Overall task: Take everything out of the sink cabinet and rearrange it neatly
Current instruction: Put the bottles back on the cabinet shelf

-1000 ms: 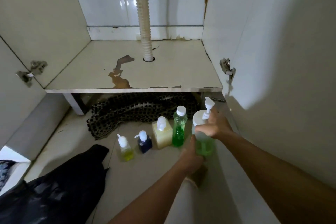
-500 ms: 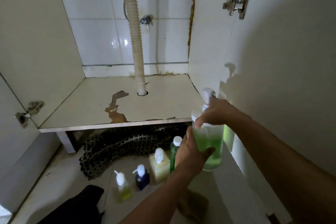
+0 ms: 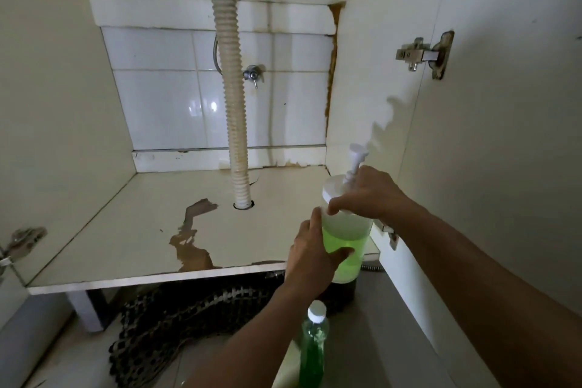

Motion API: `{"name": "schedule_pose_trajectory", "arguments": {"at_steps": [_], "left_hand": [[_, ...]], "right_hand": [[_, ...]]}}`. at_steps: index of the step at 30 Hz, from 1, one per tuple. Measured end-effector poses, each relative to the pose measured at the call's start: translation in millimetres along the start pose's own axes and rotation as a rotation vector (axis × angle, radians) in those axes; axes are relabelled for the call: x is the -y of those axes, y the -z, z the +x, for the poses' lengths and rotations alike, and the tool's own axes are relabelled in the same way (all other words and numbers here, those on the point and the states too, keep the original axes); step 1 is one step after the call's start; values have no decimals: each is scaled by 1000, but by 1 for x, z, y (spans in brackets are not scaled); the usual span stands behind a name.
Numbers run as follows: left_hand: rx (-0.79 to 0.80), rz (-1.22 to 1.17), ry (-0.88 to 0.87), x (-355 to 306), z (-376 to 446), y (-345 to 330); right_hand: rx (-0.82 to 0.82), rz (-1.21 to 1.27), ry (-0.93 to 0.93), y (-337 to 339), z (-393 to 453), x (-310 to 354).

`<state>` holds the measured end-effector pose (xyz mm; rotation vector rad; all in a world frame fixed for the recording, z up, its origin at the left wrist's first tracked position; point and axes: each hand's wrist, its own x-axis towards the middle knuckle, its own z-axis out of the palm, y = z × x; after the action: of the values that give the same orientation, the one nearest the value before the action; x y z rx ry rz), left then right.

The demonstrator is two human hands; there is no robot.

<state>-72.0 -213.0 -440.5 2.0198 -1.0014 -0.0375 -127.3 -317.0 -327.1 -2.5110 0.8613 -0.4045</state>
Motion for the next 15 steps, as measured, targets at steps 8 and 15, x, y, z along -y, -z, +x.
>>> {"name": "schedule_pose_trajectory", "arguments": {"at_steps": [8,15], "left_hand": [[4,10,80,23,66,-28],[-15,-9,95,48,118,-58]], "right_hand": [[-104,20,18,-28,61,-17],[-148,65,22,-55,128,-50]]}}
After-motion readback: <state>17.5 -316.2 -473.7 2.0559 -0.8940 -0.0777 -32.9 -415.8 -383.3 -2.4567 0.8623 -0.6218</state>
